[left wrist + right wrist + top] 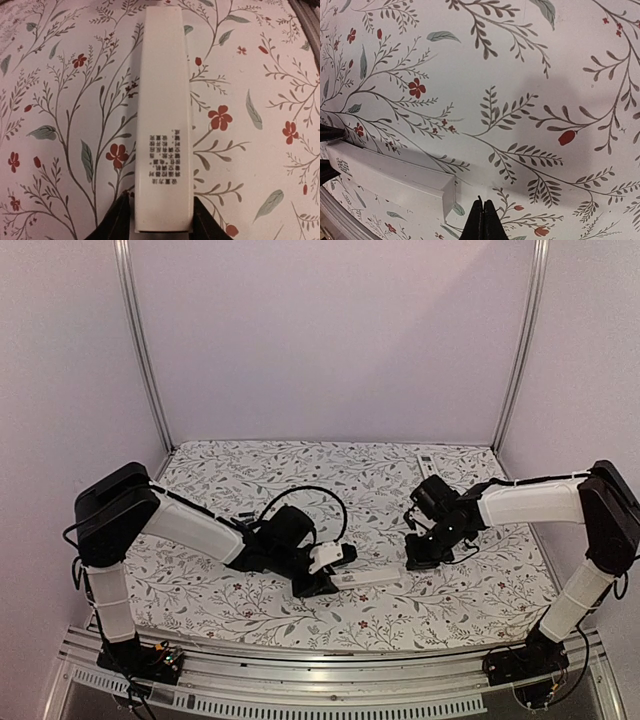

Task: Load the batteries into the remote control
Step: Press the battery cover on the remote control without the battery cover.

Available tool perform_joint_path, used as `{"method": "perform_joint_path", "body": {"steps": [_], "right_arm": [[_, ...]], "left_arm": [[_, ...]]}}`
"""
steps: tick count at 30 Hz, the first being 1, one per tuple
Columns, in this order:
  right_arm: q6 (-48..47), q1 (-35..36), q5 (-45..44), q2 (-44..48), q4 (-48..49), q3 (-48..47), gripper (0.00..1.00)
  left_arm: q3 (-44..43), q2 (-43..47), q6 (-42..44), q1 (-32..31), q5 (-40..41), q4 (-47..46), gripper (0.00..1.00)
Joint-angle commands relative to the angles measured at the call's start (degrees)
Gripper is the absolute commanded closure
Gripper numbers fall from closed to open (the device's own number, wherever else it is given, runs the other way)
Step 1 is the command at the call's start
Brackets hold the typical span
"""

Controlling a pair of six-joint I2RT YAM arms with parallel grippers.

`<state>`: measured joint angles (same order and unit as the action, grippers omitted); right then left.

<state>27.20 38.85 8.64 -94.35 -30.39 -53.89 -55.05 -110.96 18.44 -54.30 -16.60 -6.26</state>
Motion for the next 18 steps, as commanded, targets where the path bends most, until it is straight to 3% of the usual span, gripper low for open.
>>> {"method": "perform_joint_path", "body": {"steps": [1,10,18], "right_arm": [[1.66,2.57,-2.75,-2.76,0.22,-0.28,1.00],[5.94,9.18,-1.42,-7.33,1.79,-4.31,1.00],[6.49,9.83,-1.39,-7.45,1.27,-6.22,1.00]], "left_arm": [[1.13,-0.42,0.19,0.23,-0.33,1.60,0.63],[-0.93,-2.10,-0.20,-0.46,-1.85,1.82,0.77],[-1.93,-2.82,-0.09,-1.67,-2.11,0.99,0.78]]}}
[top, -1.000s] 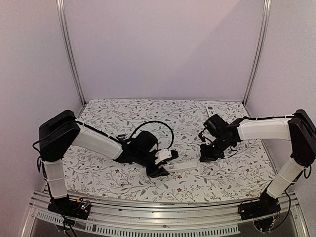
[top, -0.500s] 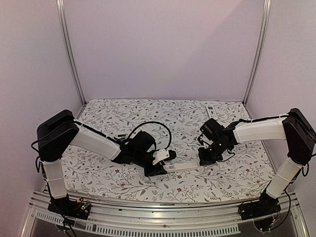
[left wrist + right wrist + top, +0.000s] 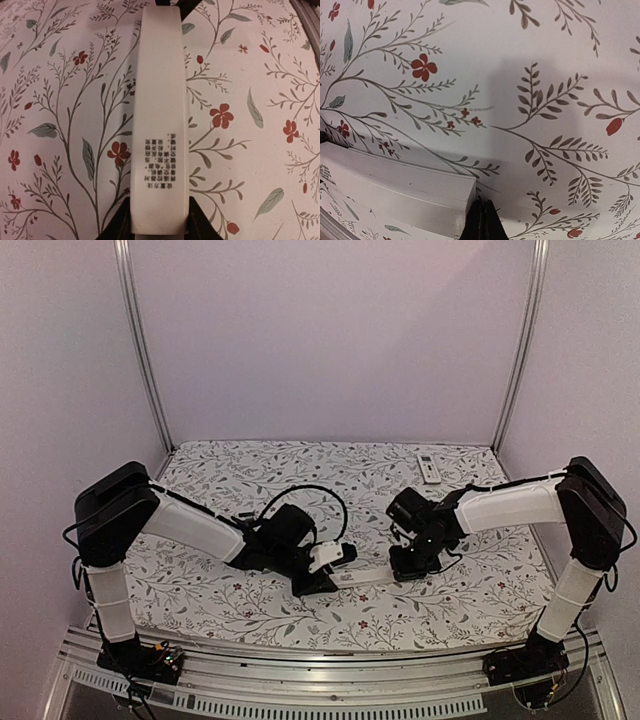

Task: Load the batteries into the remote control
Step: Press the battery cover on the remote control without the battery cover, then pick up the remote control from the center of the board.

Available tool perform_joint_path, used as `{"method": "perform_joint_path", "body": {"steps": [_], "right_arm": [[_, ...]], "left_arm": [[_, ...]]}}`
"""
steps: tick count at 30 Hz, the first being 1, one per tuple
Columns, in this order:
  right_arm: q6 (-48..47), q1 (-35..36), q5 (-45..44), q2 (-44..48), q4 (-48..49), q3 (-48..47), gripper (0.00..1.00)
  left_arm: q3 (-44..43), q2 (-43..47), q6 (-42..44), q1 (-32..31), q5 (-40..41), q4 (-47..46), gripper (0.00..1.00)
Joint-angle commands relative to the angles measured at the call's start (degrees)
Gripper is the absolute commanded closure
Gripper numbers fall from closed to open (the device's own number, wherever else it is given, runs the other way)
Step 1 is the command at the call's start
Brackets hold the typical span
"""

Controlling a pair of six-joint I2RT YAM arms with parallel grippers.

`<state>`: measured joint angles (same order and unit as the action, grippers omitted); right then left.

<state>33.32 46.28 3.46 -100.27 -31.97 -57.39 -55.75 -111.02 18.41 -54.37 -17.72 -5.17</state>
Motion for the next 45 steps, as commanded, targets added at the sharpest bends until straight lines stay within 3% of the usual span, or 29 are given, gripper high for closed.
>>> {"method": "perform_joint_path", "body": {"steps": [1,8,17,19,23,29,34,38,45], "right_arm": [[0.30,2.59,3.68,-1.63,2.72,-3.39,1.00],[-1.53,1.96,6.16,-3.16,2.25,-4.07,1.00],[-9.55,-9.28,6.12,9.50,0.17,5.21,0.96],[-10.87,-10.12,6.09,10.93,-0.89,5.29,0.94],[-12.77,-11.03,6.00,12.96,-1.69,4.52,0.94],[-15.75,-11.04,9.99,14.90,-0.17,2.06,0.99],[-16.12,-7.69,15.15,16.81,7.65,2.26,1.00],[-13.61,-1.32,17.65,13.32,14.49,1.43,1.00],[-16.13,4.27,18.25,2.52,14.07,-7.03,1.00]], "left_arm": [[-1.40,-2.91,-0.05,-1.67,-1.08,-0.22,0.78],[-1.35,-2.82,0.68,-1.64,-0.52,-0.31,0.79],[-0.52,-2.69,2.97,-1.70,-0.43,1.98,0.78],[-0.88,-2.85,3.13,-1.73,-0.78,2.13,0.74],[-0.85,-2.16,3.60,-1.71,0.16,1.96,0.51],[1.25,2.03,3.63,-1.60,1.91,1.12,0.29],[5.51,10.16,0.04,-0.04,0.31,0.41,0.27],[14.05,19.89,-6.81,2.88,-0.38,-9.45,0.25],[23.22,27.83,-16.42,7.60,11.83,-19.36,0.21]]}}
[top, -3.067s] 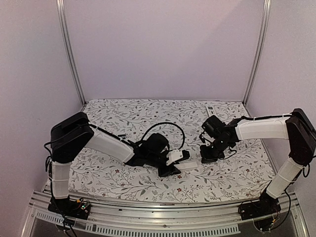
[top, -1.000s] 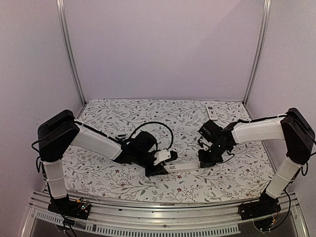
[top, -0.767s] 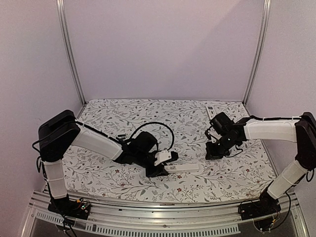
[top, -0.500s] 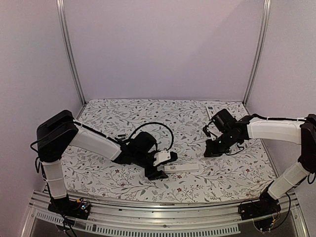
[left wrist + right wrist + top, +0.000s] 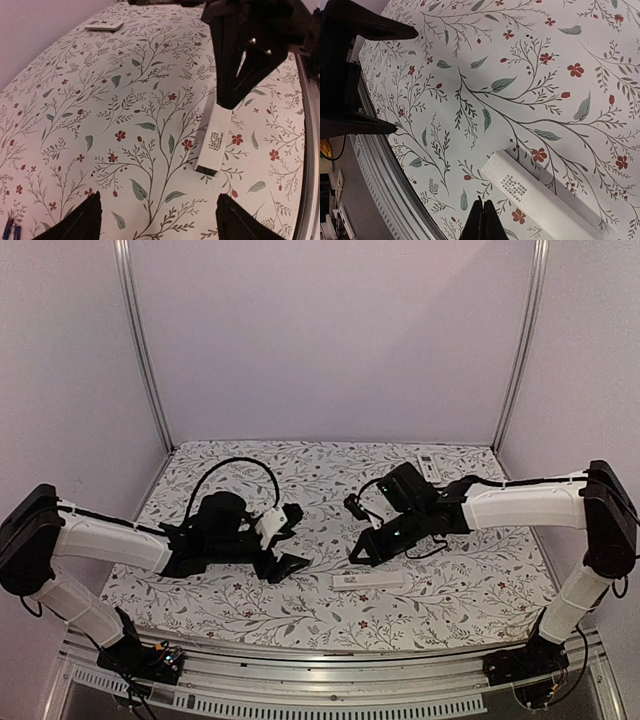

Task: Load the batteries into the remote control
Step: Pick up the remote control from the center of the board.

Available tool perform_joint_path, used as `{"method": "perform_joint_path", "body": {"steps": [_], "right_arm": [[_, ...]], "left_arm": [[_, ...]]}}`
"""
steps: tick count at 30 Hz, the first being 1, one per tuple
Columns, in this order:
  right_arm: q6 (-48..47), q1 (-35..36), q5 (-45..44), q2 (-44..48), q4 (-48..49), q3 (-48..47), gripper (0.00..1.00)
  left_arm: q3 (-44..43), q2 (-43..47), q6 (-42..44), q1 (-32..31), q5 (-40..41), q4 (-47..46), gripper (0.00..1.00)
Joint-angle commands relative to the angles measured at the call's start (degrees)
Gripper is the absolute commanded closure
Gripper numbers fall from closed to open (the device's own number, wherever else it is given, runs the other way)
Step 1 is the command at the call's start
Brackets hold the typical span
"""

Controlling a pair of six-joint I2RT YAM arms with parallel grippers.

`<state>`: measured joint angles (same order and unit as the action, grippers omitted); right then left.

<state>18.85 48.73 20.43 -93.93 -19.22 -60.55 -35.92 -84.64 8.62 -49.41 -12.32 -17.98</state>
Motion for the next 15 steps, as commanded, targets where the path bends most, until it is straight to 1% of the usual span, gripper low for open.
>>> {"method": "perform_joint_path", "body": {"steps": [1,5,9,13,15], "right_arm": [[-2.22,2.22,1.44,-4.84,1.22,-4.80,1.00],[-3.23,3.21,1.47,-6.49,1.24,-6.88,1.00],[-1.31,3.21,3.15,-8.59,5.93,-3.56,1.00],[-1.09,3.21,2.45,-13.94,5.53,-1.72,1.00],[-0.97,3.21,1.87,-14.79,5.30,-0.60,1.00]], "left_arm": [[3.62,1.63,-7.22,3.13,6.97,-6.61,0.21],[3.99,2.28,-7.86,3.77,8.69,-7.05,0.21],[3.71,1.85,-7.92,4.27,8.80,-7.34,0.21],[3.23,1.51,-7.73,4.25,8.65,-6.40,0.21],[3.50,1.70,-7.52,4.28,8.77,-6.20,0.21]]}}
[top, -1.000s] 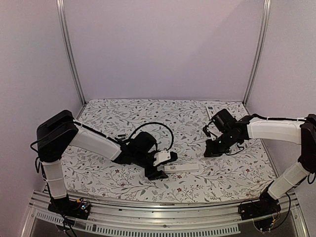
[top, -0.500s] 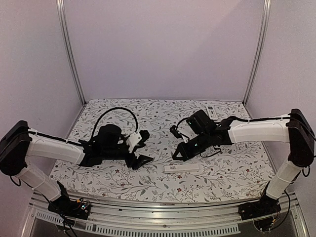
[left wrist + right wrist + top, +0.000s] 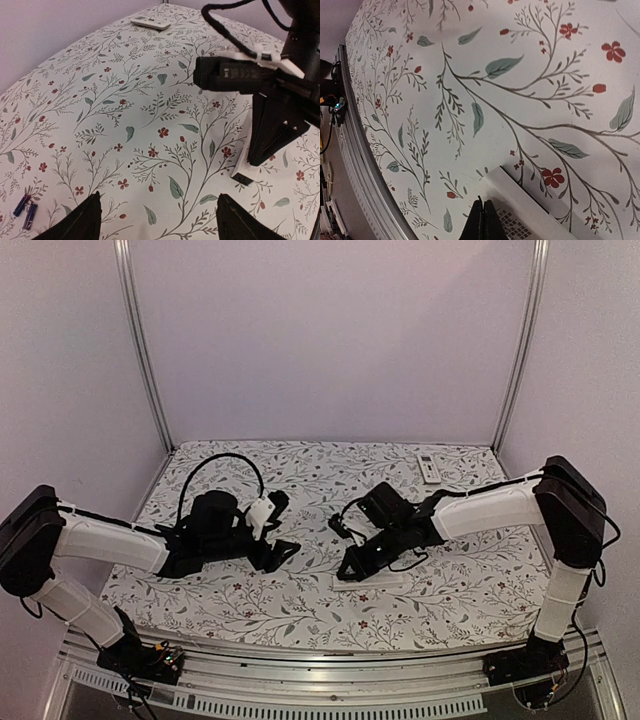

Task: Load the batteries into the remote control
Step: Pick up the remote control from the center of the board.

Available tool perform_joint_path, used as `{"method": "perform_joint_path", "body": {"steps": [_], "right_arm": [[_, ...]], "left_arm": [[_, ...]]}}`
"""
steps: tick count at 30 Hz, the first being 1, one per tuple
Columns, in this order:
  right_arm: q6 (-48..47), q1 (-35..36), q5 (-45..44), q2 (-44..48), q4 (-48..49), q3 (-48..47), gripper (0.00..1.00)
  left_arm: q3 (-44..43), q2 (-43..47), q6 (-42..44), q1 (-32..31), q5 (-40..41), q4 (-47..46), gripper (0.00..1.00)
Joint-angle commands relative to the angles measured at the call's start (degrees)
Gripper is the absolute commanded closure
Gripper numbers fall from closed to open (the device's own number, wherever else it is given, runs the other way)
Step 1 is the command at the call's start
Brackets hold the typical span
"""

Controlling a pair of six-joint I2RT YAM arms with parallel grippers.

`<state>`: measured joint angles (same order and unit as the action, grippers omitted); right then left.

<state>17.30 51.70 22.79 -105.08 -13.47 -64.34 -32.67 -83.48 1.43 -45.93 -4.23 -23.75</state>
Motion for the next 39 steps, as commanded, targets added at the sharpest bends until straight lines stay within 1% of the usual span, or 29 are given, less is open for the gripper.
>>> {"method": "perform_joint_path", "body": {"steps": [1,5,8,10,11,12,13,15,16,17,18,20,22,24,26,29,33,39], "right_arm": [[0.49,0.24,-1.04,-3.71,-1.08,3.39,1.00],[-0.80,0.00,-2.62,-2.23,-3.90,1.66,1.00],[-2.36,-0.02,-2.38,-0.77,-7.21,-3.07,1.00],[-5.27,0.04,-1.77,0.74,-9.43,-6.32,1.00],[-6.60,0.06,-1.62,1.56,-9.88,-7.28,0.94],[-8.61,0.11,-2.01,2.87,-10.01,-7.77,0.85],[-10.25,0.15,-3.20,4.74,-9.77,-7.21,0.71],[-16.57,0.23,-4.06,7.27,-8.87,-4.75,0.43],[-20.08,0.35,-4.71,8.05,-8.65,-3.56,0.36],[-24.93,0.53,-5.26,8.87,-8.58,-2.60,0.31],[-27.65,0.88,-6.27,8.91,-8.71,-1.98,0.28],[-33.67,2.38,-8.59,7.11,-10.31,-2.36,0.27],[-42.15,4.95,-12.25,4.06,-14.07,-4.20,0.27],[-47.39,6.92,-15.64,0.87,-15.93,-5.01,0.27],[-50.24,7.63,-16.13,-0.65,-16.03,-4.88,0.26],[-51.67,8.01,-17.59,-1.86,-14.90,-5.47,0.24],[-49.51,8.15,-20.94,-4.54,-14.55,-8.33,0.19],[-49.91,8.15,-20.10,-5.72,-14.94,-8.03,0.20]], "left_arm": [[0.36,0.52,-0.23,0.88,0.82,-0.42,0.21],[0.38,0.19,-0.37,0.86,0.46,-0.66,0.21],[0.09,0.00,-0.47,0.86,0.14,-0.71,0.21],[-0.12,0.19,-0.55,0.94,0.34,-0.52,0.21],[-0.04,0.56,-0.55,1.01,0.43,-0.51,0.21],[0.00,1.00,-0.62,1.06,0.45,-0.55,0.21],[0.19,1.48,-0.66,1.10,0.47,-0.70,0.21],[0.52,2.52,-0.63,1.32,0.83,-1.02,0.20],[0.62,2.98,-0.59,1.43,1.23,-1.16,0.20],[0.83,3.39,-0.60,1.57,1.84,-1.32,0.20],[1.02,3.79,-0.72,1.74,2.71,-1.50,0.19],[1.42,4.40,-0.99,2.25,3.55,-2.02,0.18],[1.57,4.87,-1.26,2.71,4.02,-2.11,0.17],[1.42,5.07,-1.28,2.99,4.11,-1.61,0.17],[1.30,5.17,-1.26,3.12,4.83,-1.04,0.17],[1.68,5.20,-1.26,3.13,5.59,-1.23,0.17],[1.15,4.40,-1.32,3.11,4.72,-0.97,0.17],[0.97,3.94,-1.26,3.19,4.68,-0.48,0.17]]}}
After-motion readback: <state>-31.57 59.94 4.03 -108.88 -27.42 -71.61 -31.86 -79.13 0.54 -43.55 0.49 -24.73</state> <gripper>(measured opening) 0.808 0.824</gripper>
